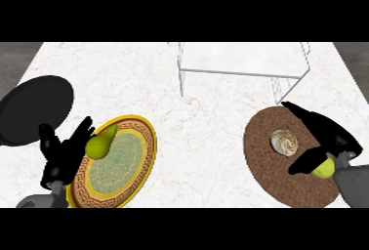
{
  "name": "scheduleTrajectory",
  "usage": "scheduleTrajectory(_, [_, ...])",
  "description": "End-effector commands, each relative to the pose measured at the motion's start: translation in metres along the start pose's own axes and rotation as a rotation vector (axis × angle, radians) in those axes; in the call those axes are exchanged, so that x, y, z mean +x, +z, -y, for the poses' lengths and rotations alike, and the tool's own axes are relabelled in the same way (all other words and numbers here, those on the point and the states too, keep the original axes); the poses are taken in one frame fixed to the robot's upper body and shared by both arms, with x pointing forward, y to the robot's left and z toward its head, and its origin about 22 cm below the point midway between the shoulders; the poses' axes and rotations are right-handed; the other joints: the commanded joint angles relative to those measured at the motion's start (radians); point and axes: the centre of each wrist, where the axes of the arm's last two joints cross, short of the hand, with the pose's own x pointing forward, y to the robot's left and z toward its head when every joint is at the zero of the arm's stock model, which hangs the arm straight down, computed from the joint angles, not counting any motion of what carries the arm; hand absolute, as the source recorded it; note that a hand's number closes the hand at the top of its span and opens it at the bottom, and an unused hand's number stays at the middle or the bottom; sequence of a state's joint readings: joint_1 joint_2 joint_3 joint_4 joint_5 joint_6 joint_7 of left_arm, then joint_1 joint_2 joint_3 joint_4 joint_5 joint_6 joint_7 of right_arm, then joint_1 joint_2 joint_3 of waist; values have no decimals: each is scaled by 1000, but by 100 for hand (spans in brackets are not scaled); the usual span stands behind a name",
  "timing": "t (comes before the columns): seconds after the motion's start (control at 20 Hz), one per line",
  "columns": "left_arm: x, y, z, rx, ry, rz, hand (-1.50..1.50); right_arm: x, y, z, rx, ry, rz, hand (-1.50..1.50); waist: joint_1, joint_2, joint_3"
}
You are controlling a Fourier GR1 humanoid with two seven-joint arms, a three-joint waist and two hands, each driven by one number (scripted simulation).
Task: Pick the cupcake from the placemat and place it in the tiered shelf
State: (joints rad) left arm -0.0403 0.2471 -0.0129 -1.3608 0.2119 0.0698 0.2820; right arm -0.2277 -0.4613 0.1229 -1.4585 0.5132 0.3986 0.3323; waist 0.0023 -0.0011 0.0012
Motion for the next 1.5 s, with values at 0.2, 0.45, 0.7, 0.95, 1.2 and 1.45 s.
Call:
scheduleTrajectory(0.2, [-9,-4,-7,-3,-6,-7,0,-6,-19,-7,-39,48,-52,-150,0,1,-1])
scheduleTrajectory(0.45, [-11,-7,-15,-1,10,-1,0,-8,-33,-24,-66,73,-29,-150,-1,1,-1])
scheduleTrajectory(0.7, [-10,4,5,13,6,-15,0,-25,-41,-37,-58,18,3,-150,1,1,-1])
scheduleTrajectory(0.95, [-16,-3,-5,2,-14,-8,0,-29,-60,-42,-73,26,21,-150,2,2,-1])
scheduleTrajectory(1.2, [2,5,-4,-32,-9,-16,0,-14,-50,-63,169,337,92,150,14,2,-2])
scheduleTrajectory(1.45, [-6,7,-4,1,0,-8,0,-38,-46,-84,112,137,178,150,1,0,-1])
